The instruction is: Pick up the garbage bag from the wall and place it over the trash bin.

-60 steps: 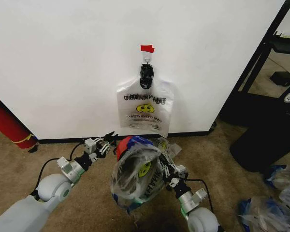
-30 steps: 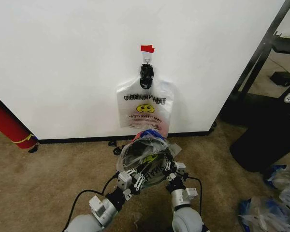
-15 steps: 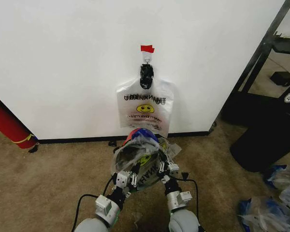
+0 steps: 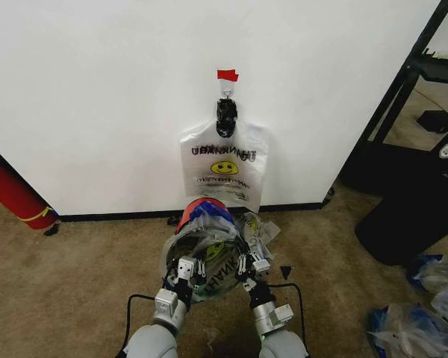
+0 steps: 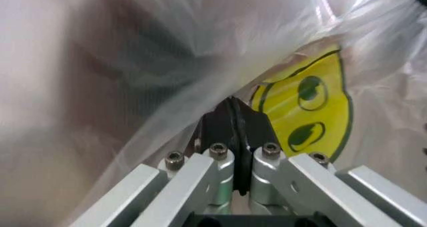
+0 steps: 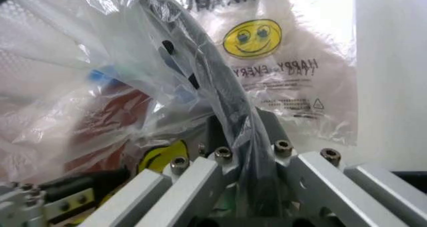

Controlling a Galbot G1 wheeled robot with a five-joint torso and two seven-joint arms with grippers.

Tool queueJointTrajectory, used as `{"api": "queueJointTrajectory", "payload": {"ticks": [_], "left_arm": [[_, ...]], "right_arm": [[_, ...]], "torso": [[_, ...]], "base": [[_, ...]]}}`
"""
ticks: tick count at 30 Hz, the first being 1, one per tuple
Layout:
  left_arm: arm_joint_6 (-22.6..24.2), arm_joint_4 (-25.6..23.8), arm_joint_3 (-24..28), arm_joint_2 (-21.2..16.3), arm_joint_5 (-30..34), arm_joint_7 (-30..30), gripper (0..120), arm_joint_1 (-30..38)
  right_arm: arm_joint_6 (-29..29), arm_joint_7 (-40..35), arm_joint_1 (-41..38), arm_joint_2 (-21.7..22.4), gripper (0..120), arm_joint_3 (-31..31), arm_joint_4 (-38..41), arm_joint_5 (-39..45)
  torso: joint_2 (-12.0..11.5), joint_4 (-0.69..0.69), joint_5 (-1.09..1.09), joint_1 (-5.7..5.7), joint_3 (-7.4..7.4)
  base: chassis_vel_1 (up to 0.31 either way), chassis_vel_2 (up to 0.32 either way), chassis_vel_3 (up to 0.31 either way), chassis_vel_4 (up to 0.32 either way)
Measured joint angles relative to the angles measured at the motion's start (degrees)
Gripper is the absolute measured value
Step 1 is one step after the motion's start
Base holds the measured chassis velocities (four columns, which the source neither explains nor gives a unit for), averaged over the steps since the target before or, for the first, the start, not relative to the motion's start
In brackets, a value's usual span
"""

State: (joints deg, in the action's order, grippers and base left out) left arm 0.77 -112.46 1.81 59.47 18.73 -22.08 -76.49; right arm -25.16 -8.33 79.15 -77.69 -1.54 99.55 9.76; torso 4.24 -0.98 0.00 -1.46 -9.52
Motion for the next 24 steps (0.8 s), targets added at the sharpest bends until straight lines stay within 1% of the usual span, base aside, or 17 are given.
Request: {"api": "queueJointTrajectory", "payload": {"ticks": [1, 5, 7, 10, 20, 24], "left_arm": [[0.0, 0.0, 0.0, 0.0, 0.0, 0.0, 0, 0.0], [0.0, 2.4, -0.2, 2.0, -2.1, -0.6, 0, 0.8], [-0.1, 2.6, -0.2, 2.1, -2.3, -0.6, 0, 0.9], [-0.4, 4.3, -0.6, 2.9, -3.2, -0.8, 0, 1.8], [0.4, 5.2, -0.3, 3.2, -2.9, -1.4, 0, 3.6], [0.8, 6.6, 0.7, 3.7, -2.6, -2.0, 0, 4.9]], "right_arm": [[0.0, 0.0, 0.0, 0.0, 0, 0.0, 0.0, 0.0], [-0.3, 0.3, 0.4, 0.0, 0, 0.1, 0.3, -0.5], [-0.3, 0.3, 0.4, 0.0, 0, 0.1, 0.4, -0.5], [-0.5, 0.6, 0.8, 0.0, 0, 0.4, 0.7, -0.9], [-1.1, 1.2, 1.5, -0.1, 0, 0.4, 0.3, -1.7], [-2.0, 2.1, 1.7, -0.2, 0, 0.4, -0.2, -1.9]], "torso": [[0.0, 0.00, 0.00, 0.00, 0.00], [0.0, 0.02, -0.06, 0.00, 0.00], [0.0, 0.02, -0.07, 0.00, 0.00], [0.0, 0.03, -0.09, 0.00, 0.00], [0.0, 0.00, -0.09, 0.00, 0.00], [0.0, 0.01, -0.08, 0.00, 0.00]], "base": [[0.000, 0.000, 0.000, 0.000], [0.000, 0.000, 0.000, 0.000], [0.000, 0.000, 0.000, 0.000], [0.000, 0.000, 0.000, 0.000], [0.000, 0.000, 0.000, 0.000], [0.000, 0.000, 0.000, 0.000]]}}
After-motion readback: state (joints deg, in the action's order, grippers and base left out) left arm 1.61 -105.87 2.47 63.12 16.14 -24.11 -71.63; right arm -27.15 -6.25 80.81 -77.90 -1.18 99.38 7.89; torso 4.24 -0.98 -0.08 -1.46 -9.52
